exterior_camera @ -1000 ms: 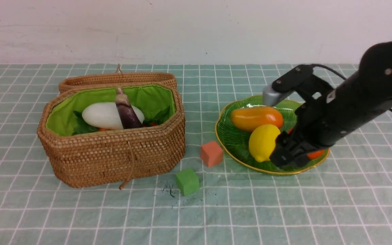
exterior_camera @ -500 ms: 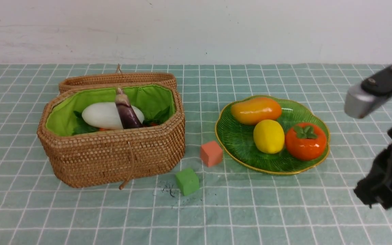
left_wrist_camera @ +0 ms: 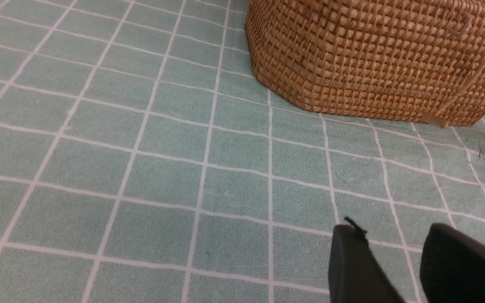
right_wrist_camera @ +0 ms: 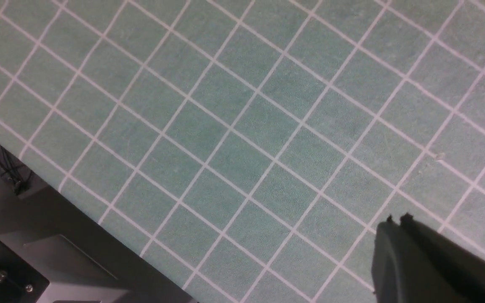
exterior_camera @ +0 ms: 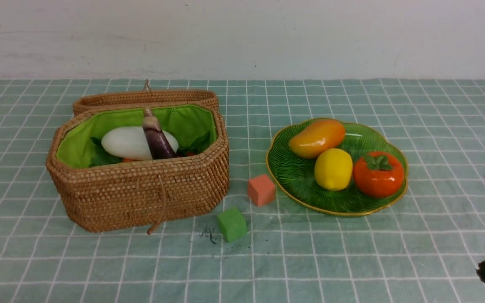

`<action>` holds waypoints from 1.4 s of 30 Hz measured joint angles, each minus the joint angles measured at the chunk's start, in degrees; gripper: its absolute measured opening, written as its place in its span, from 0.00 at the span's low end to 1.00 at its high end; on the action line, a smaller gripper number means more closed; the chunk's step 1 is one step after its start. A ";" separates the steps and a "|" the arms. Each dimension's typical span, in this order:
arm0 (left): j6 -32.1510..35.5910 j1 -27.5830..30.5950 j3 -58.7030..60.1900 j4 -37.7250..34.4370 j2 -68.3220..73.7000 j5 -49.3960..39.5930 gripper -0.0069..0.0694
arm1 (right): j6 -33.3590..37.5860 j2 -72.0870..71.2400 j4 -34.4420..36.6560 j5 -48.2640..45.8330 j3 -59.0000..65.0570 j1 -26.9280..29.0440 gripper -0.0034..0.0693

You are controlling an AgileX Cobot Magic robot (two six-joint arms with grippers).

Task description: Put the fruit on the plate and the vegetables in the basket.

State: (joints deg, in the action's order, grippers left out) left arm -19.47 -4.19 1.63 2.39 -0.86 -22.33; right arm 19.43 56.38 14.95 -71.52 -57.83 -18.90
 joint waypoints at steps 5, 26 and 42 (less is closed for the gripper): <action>0.00 0.00 0.00 0.00 0.00 0.00 0.40 | 1.36 -3.33 -0.45 0.06 0.38 3.05 0.03; 0.00 0.00 0.00 0.05 0.00 0.00 0.40 | -1.18 -56.13 -5.17 40.31 51.01 23.11 0.05; 0.00 0.00 0.11 0.10 -0.01 0.01 0.40 | -1.78 -57.01 -0.21 48.76 58.72 23.44 0.06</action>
State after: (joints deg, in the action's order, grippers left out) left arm -19.47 -4.19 1.74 2.50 -0.87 -22.32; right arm 17.65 -0.63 14.74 -22.76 0.89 4.53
